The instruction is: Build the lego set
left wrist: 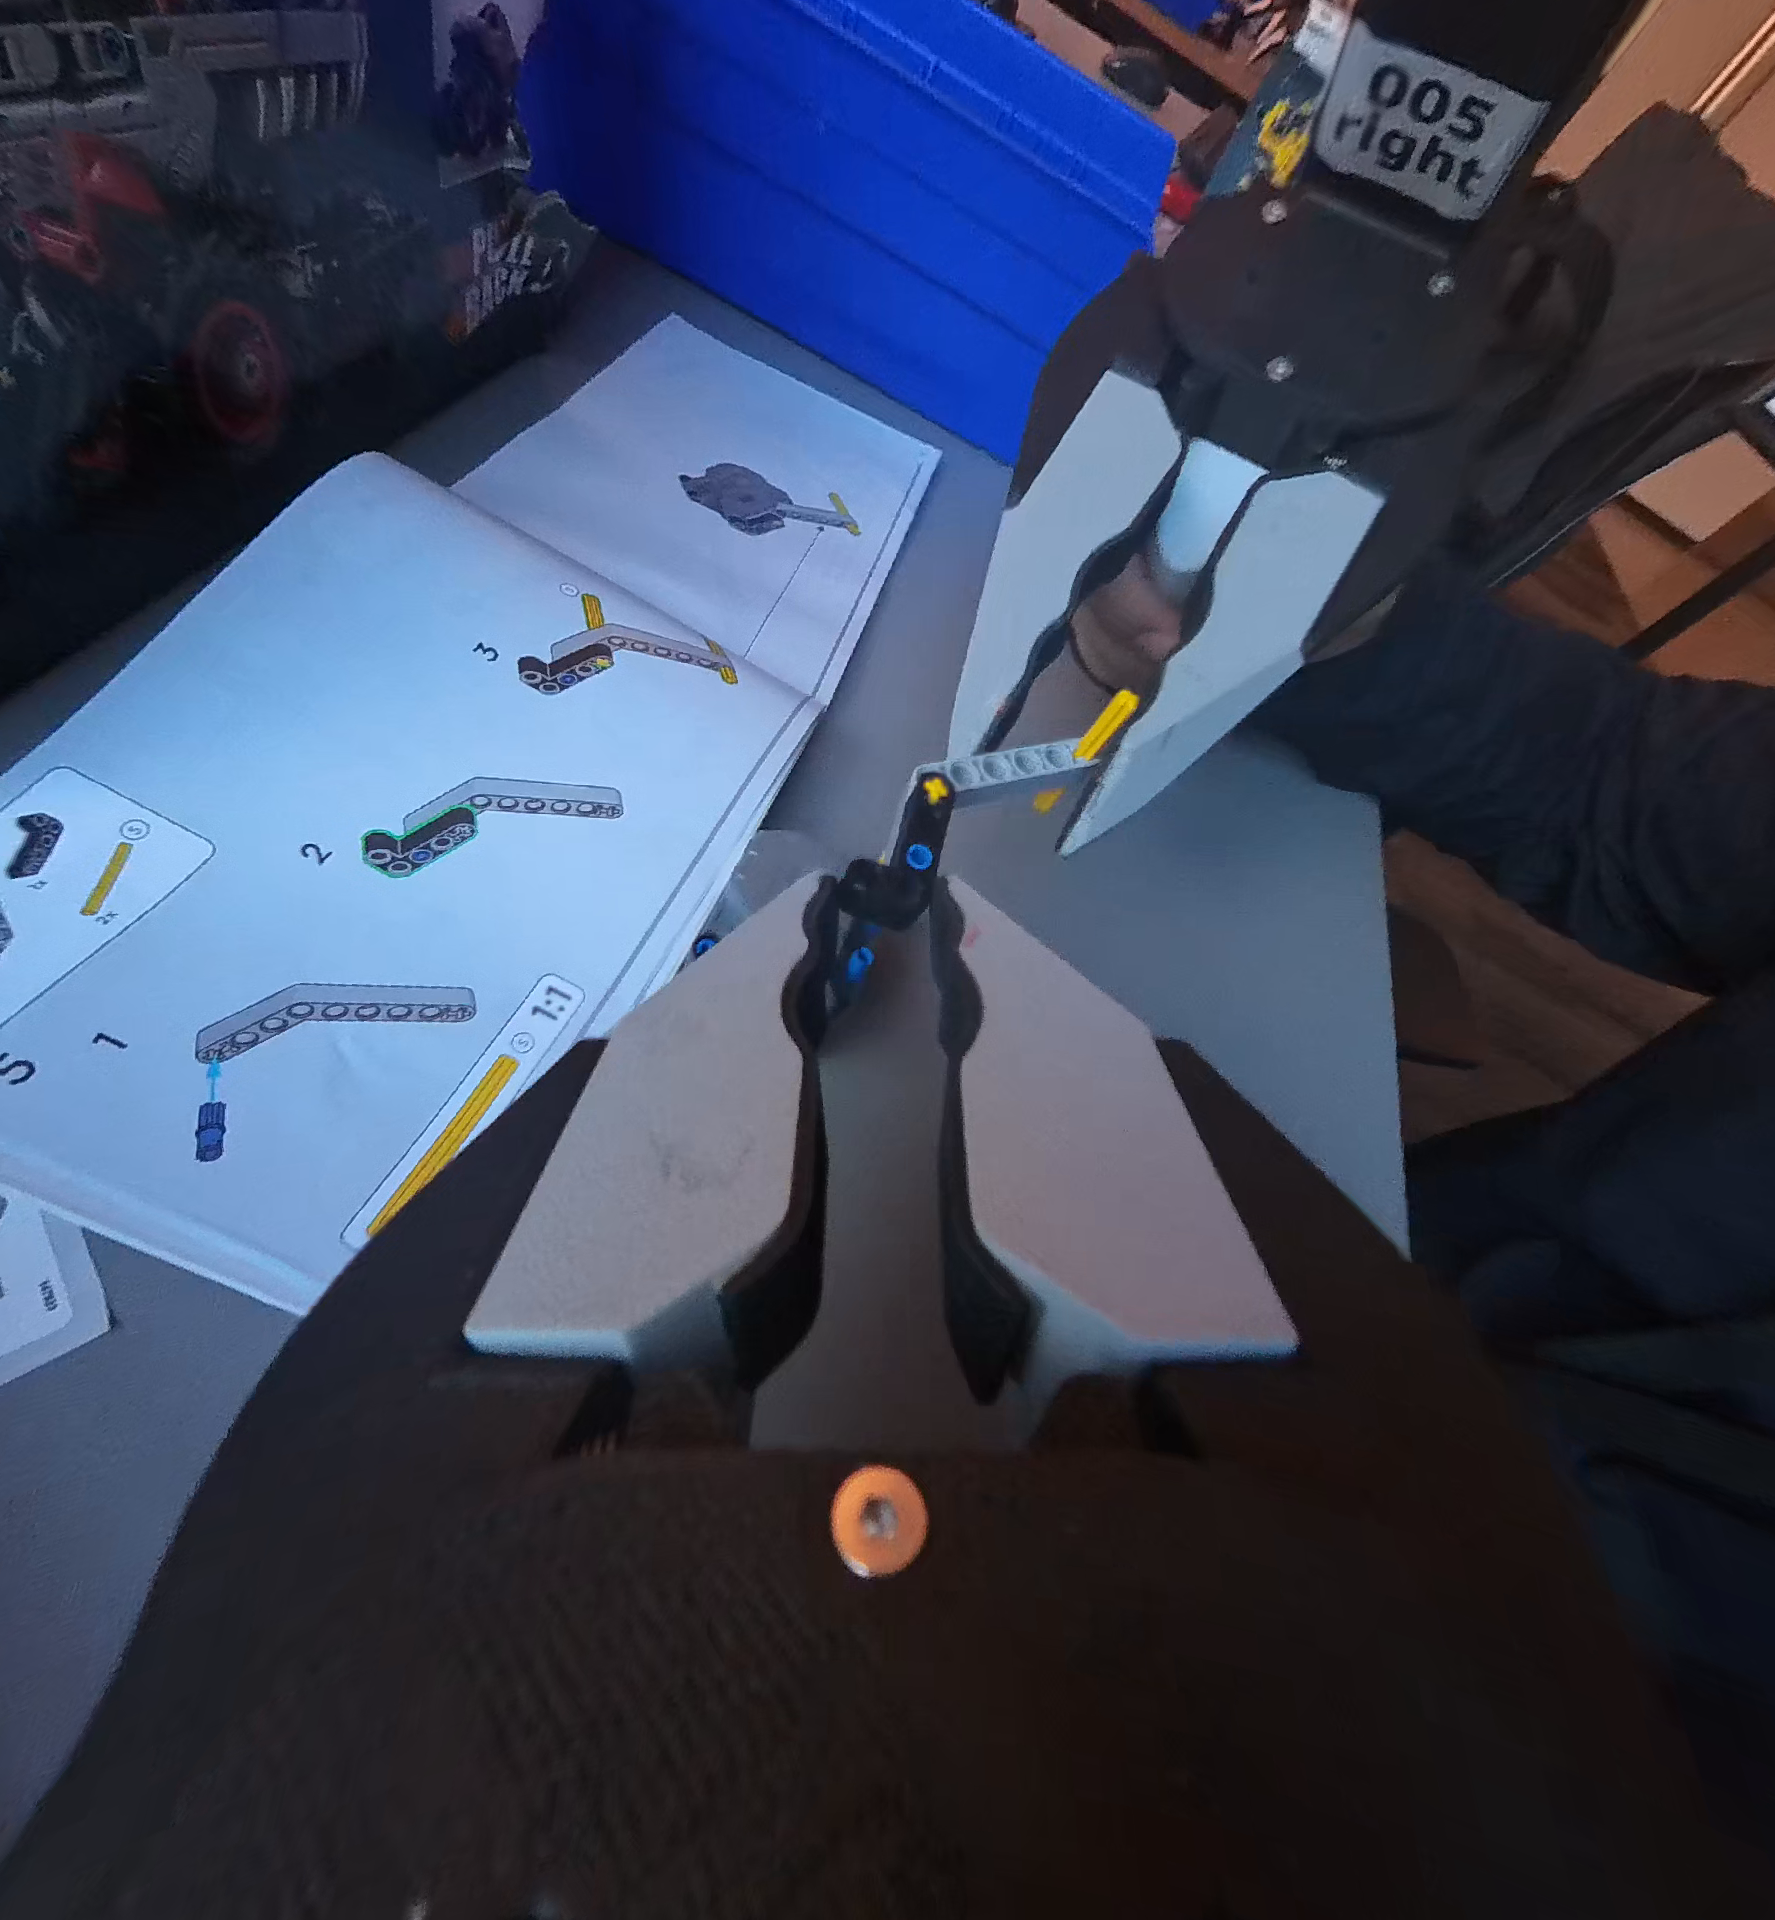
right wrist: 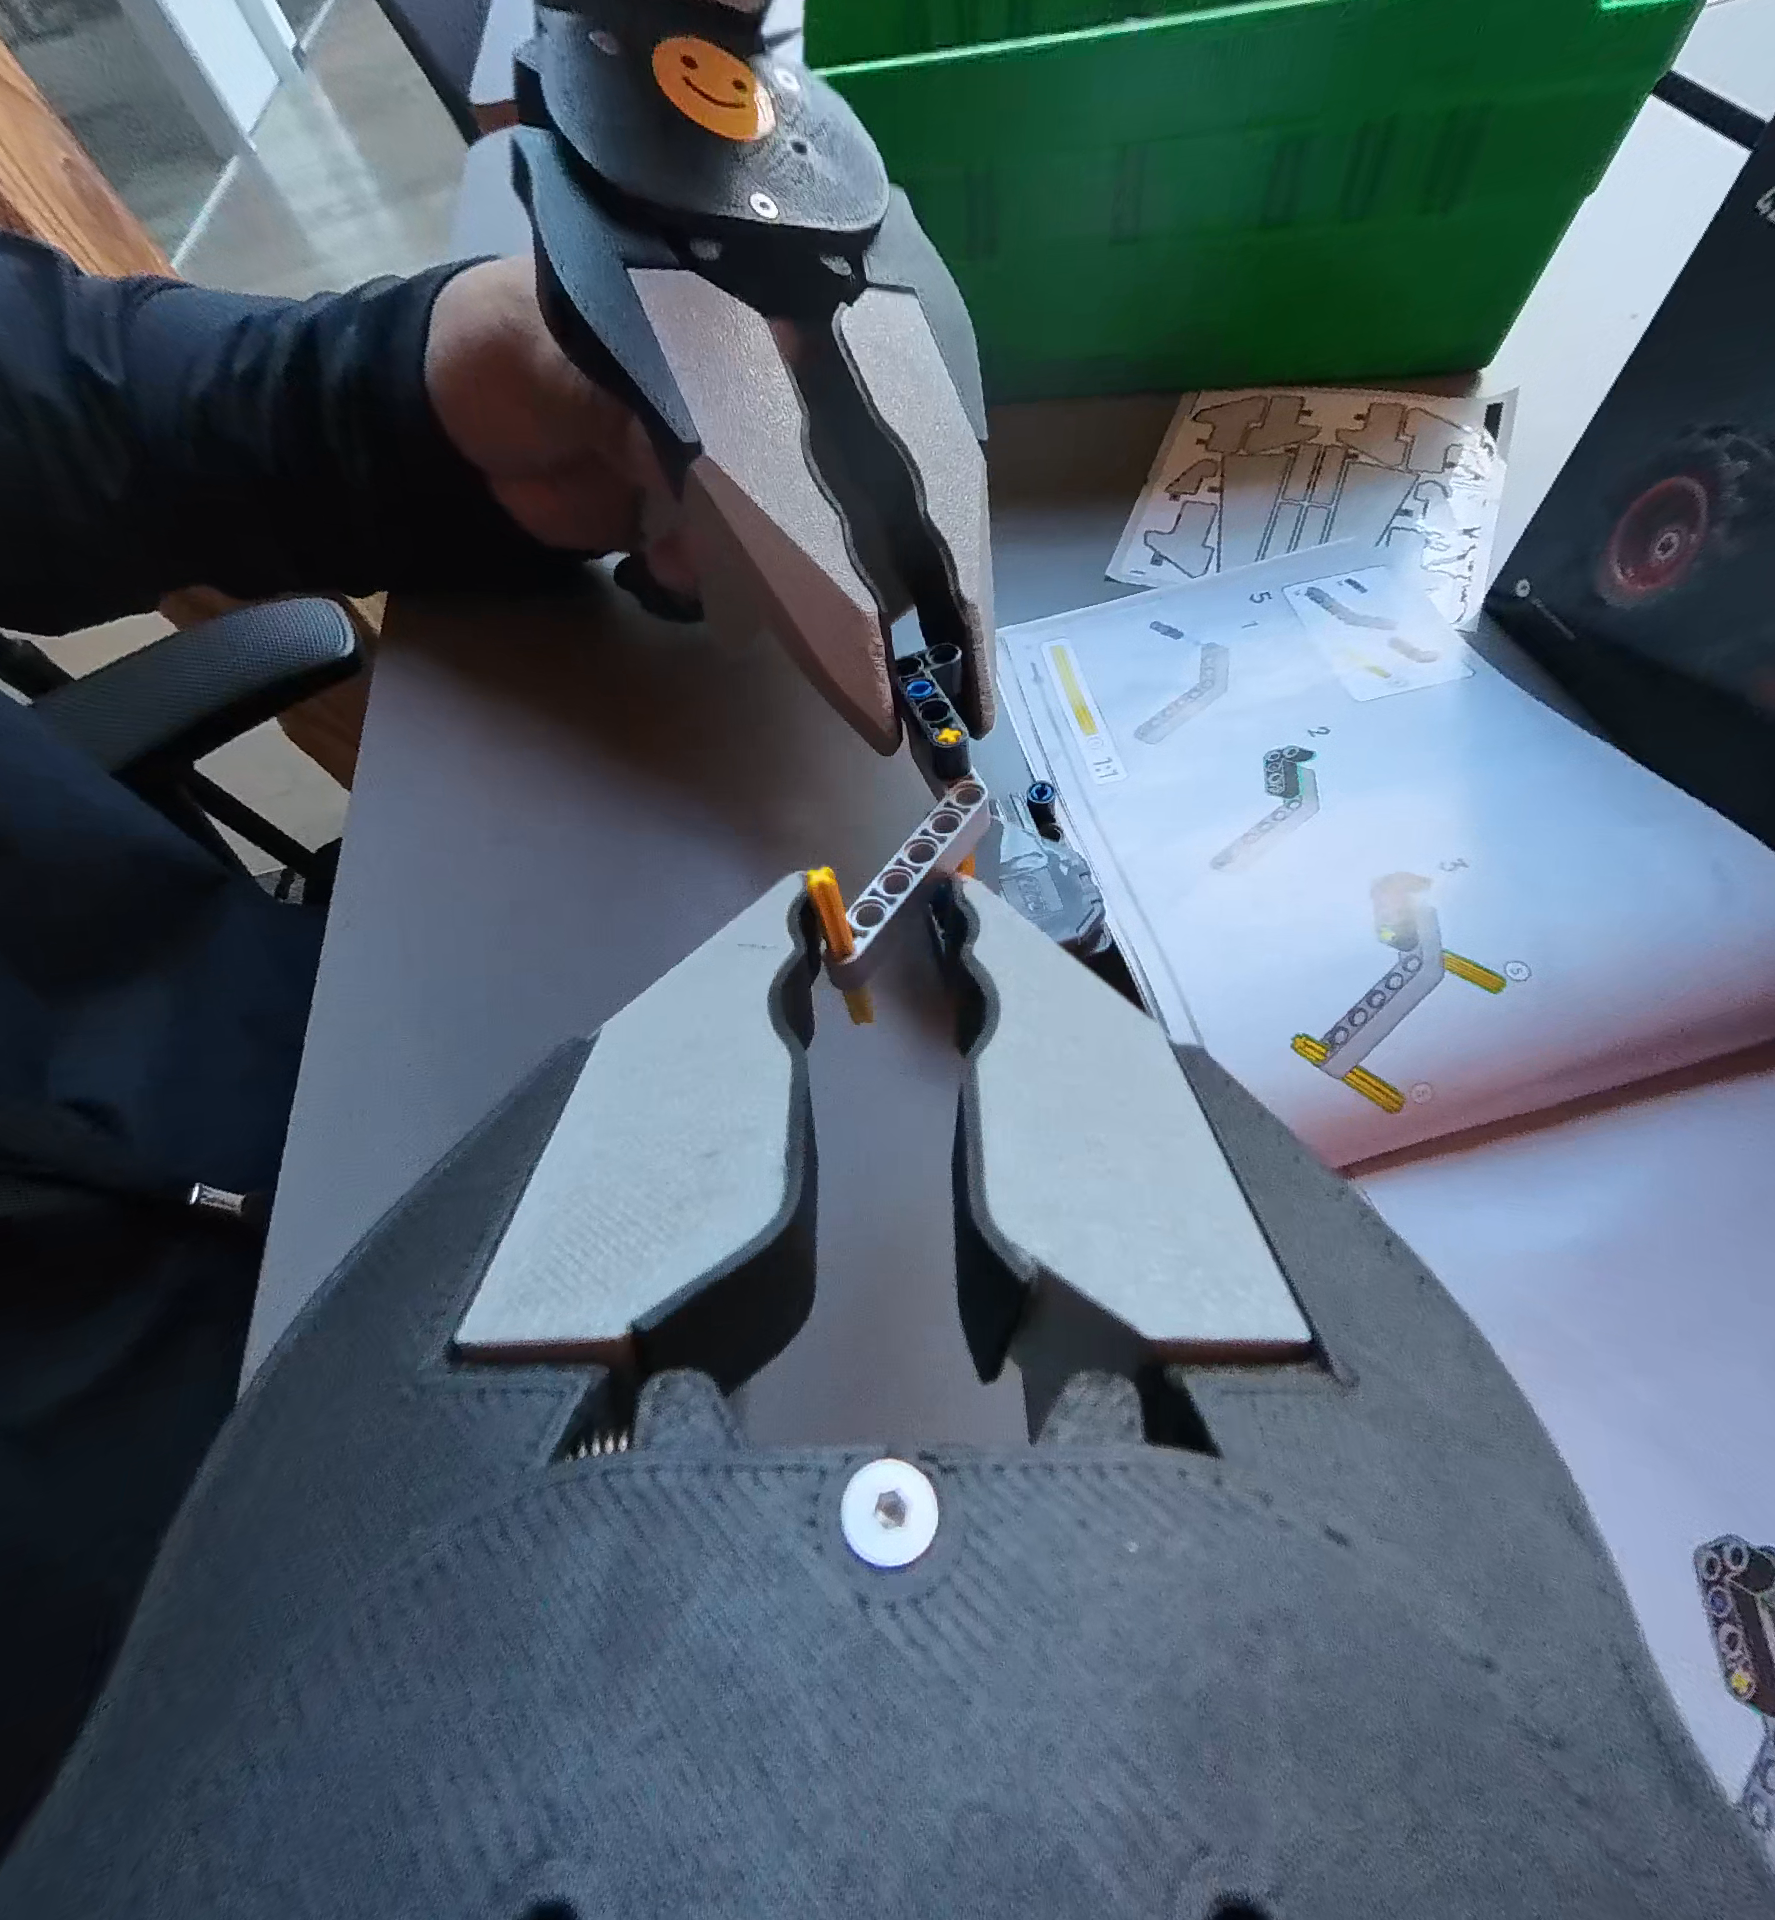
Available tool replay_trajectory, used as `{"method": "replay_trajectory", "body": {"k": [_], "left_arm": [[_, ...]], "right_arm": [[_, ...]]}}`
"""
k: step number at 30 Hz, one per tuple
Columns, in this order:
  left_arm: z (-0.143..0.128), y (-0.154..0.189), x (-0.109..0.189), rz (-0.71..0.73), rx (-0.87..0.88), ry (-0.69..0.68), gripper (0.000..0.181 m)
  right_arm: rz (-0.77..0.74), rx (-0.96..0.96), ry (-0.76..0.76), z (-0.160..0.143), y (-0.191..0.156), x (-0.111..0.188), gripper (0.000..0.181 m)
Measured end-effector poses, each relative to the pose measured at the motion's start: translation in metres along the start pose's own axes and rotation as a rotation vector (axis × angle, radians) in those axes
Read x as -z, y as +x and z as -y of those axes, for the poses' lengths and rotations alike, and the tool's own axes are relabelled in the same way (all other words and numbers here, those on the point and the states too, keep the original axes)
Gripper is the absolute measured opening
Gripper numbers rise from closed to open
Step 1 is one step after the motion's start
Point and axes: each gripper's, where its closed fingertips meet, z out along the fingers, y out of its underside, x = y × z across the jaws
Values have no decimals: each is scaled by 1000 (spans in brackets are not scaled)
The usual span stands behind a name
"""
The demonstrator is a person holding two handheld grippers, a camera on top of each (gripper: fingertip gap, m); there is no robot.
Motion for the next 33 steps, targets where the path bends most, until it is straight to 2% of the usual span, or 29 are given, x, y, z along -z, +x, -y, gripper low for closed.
{"method": "replay_trajectory", "body": {"k": [7, 14, 25, 29, 33], "left_arm": [[-8, -2, -3, 94, -137, -70, 14], [-11, 2, -4, 76, -152, -85, 14], [-21, -1, -10, 94, -175, -139, 13], [-22, -1, -10, 99, -189, -141, 14], [-20, -1, -11, 98, -207, -129, 13]], "right_arm": [[17, 9, -115, -21, -2, -11, 18], [31, 32, -120, -20, -6, -6, 18], [62, 8, -195, -36, -7, -11, 19], [95, 10, -181, -34, -11, -2, 22], [157, 26, -97, -24, -13, 24, 22]]}}
